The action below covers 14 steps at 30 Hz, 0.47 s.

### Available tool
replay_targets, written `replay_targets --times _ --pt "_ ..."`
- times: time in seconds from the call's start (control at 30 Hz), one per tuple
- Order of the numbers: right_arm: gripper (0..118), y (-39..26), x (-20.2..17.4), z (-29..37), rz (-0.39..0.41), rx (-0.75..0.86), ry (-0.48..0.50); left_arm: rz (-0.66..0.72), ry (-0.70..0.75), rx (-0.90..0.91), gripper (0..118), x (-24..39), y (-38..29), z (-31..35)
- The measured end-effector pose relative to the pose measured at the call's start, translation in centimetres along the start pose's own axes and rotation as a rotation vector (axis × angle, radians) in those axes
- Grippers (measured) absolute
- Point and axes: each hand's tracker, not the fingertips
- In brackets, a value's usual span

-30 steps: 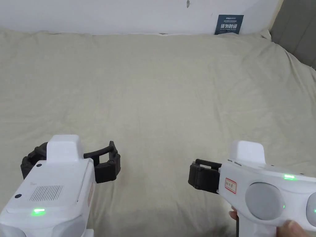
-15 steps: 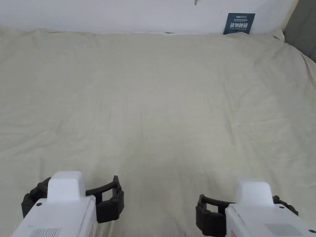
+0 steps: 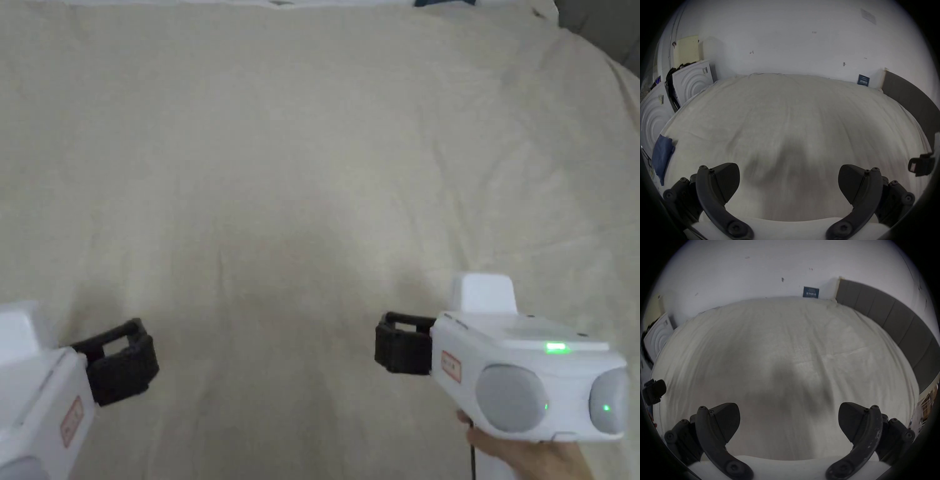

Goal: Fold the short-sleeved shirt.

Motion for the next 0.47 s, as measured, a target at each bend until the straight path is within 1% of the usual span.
replay_targets --times 0.1,0.17,0.23,0.27,0.3,0.47 --pt "118 1.1 0.1 -3.1 -0.018 -0.012 0.018 0.015 0.041 -0.027 118 0.2 0.6 -2.4" --pt "118 0.8 -0.3 -4.6 -0.011 -0.025 0.006 0.01 0.068 -0.104 118 0.2 -0.1 -3.8" --pt "118 0.0 -0.7 -5.6 0.02 -0.03 -0.017 0.032 0.084 -0.214 118 -0.1 -1.6 -5.3" --pt "118 -0.7 -0.7 -5.7 0.014 -0.006 -0.01 0.048 0.067 -0.151 118 -0.4 -2.0 -5.1" --pt "118 -1.4 -0.4 -5.2 -0.002 0.053 0.0 0.035 0.057 -0.121 118 -0.4 -1.6 -4.2" --pt "118 -0.7 0.2 -5.6 -0.022 0.009 0.03 0.02 0.078 -0.149 118 0.1 -1.2 -4.6"
